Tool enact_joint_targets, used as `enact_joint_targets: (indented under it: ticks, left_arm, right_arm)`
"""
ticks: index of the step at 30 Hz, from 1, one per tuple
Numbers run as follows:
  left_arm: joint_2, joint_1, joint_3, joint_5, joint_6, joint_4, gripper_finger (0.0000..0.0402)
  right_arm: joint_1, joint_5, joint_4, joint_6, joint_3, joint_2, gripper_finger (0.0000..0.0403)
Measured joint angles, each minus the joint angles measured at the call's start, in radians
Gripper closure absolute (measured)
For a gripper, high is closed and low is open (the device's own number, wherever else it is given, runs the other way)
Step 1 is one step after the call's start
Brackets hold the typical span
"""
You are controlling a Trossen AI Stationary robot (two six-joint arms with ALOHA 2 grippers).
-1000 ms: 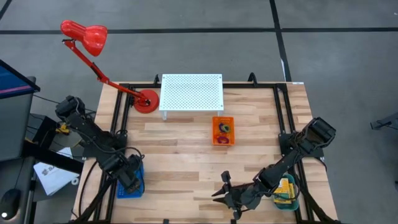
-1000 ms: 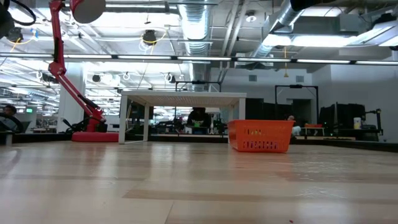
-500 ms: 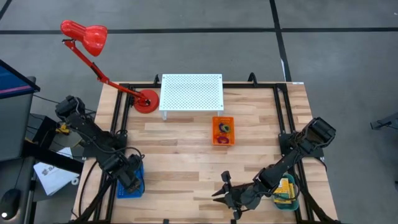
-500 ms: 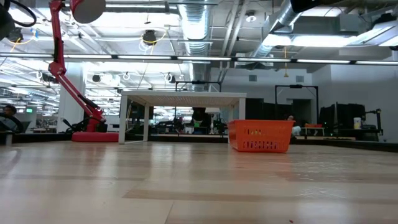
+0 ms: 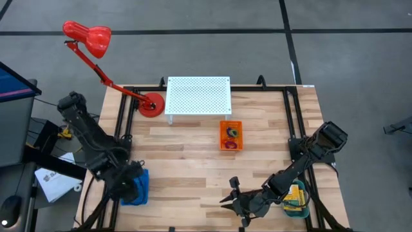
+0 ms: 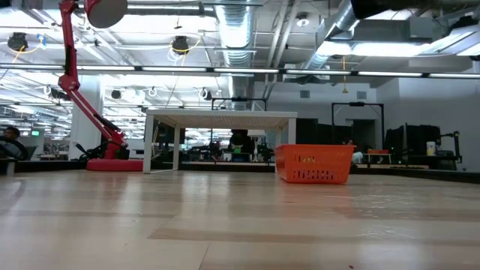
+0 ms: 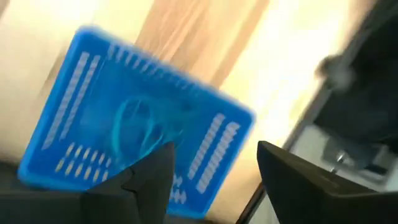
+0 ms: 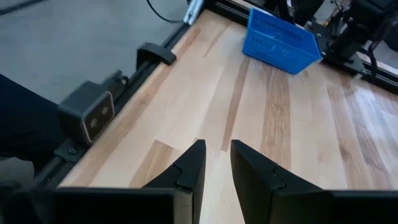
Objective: Pick & Place Office Desk Supplies
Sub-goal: Return to Home Position
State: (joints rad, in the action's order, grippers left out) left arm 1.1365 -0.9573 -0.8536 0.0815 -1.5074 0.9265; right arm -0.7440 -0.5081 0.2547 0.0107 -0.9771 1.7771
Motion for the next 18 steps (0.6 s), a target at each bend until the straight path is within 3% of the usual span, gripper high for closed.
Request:
enact_joint_targets:
  ticks: [6,11,15,18]
  left_arm:
    - [-0.088,-0.160,-0.001,0.373,0.061,-0.096,0.0189]
    - [-0.075,-0.264,0.016,0.680,0.209,-0.185,0.0199]
    - [-0.070,-0.248,0.131,0.792,0.370,-0.384,0.0210]
    - [-0.070,-0.193,0.262,0.799,0.536,-0.645,0.0219]
  right_arm:
    - [0.000,-0.018,-0.027,-0.012,0.000,0.000,0.0330]
    - [0.000,-0.018,-0.028,-0.019,0.000,0.000,0.0330]
    - [0.000,-0.017,-0.030,-0.019,0.000,0.000,0.0330]
    - [0.001,-0.017,-0.030,-0.019,0.000,0.000,0.0330]
